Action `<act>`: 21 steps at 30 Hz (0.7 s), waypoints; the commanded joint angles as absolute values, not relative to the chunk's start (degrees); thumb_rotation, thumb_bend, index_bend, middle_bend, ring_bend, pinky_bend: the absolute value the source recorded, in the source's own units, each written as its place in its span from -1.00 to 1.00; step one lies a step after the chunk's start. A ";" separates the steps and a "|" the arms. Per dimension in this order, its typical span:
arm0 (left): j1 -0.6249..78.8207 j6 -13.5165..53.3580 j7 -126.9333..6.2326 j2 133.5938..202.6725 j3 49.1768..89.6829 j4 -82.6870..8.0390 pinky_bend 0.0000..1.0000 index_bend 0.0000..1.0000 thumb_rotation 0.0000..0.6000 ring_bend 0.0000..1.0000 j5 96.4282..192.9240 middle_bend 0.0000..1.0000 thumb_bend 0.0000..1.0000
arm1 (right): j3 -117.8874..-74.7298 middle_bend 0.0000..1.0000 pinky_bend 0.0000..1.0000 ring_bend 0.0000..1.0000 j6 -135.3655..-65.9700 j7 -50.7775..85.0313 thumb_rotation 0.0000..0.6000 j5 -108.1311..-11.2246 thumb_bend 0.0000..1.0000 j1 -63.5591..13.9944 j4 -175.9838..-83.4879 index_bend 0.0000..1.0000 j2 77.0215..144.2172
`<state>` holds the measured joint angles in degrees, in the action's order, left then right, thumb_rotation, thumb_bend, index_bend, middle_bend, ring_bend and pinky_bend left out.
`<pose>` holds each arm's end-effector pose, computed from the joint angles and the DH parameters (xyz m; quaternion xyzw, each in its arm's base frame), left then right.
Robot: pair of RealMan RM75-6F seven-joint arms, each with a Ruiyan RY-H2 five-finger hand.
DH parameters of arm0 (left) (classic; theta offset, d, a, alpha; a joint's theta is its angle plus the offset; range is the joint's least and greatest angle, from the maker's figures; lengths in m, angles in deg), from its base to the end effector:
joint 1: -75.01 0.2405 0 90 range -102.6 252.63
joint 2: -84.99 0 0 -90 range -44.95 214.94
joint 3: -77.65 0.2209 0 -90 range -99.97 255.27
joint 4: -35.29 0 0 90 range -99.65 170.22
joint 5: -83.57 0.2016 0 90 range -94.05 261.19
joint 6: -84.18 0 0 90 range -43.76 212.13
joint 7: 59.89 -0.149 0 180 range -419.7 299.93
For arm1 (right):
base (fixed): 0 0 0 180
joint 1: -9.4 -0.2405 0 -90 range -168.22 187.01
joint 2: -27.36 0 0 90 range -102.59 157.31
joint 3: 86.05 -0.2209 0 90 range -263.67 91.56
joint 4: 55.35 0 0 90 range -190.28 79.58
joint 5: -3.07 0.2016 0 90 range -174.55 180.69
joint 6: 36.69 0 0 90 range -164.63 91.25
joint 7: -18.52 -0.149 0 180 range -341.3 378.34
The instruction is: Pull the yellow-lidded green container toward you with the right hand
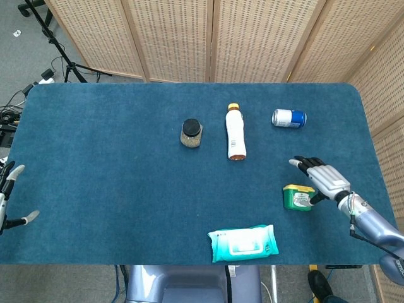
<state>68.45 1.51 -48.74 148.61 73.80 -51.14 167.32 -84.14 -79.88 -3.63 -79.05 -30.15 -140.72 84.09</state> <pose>-0.2969 0.1965 0.1648 -0.5690 -0.4181 -0.4115 0.5763 -0.2415 -0.3170 0.1228 0.7377 -0.4732 0.2621 0.4040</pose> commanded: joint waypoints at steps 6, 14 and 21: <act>68.58 1.25 -48.72 148.57 73.92 -51.17 -1.00 -1.00 1.00 -1.00 167.52 -1.00 -1.00 | -82.95 -1.00 -1.00 -1.00 -88.58 2.15 1.00 -82.73 -1.00 -24.21 -140.60 -1.00 87.07; 68.63 1.14 -48.65 148.56 73.93 -51.33 -1.00 -1.00 1.00 -1.00 167.56 -1.00 -1.00 | -82.14 -1.00 -1.00 -1.00 -90.86 3.71 1.00 -83.83 -1.00 -21.77 -135.44 -1.00 94.02; 68.65 1.12 -48.95 148.68 73.79 -51.25 -1.00 -1.00 1.00 -1.00 167.24 -1.00 -1.00 | -83.16 -0.95 -0.96 -1.00 -95.04 4.67 1.00 -85.27 -1.00 -20.29 -127.54 -0.90 100.70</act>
<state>68.64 1.12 -48.97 148.66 73.82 -51.26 167.27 -82.72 -93.52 4.11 -84.66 -20.94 -130.16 98.55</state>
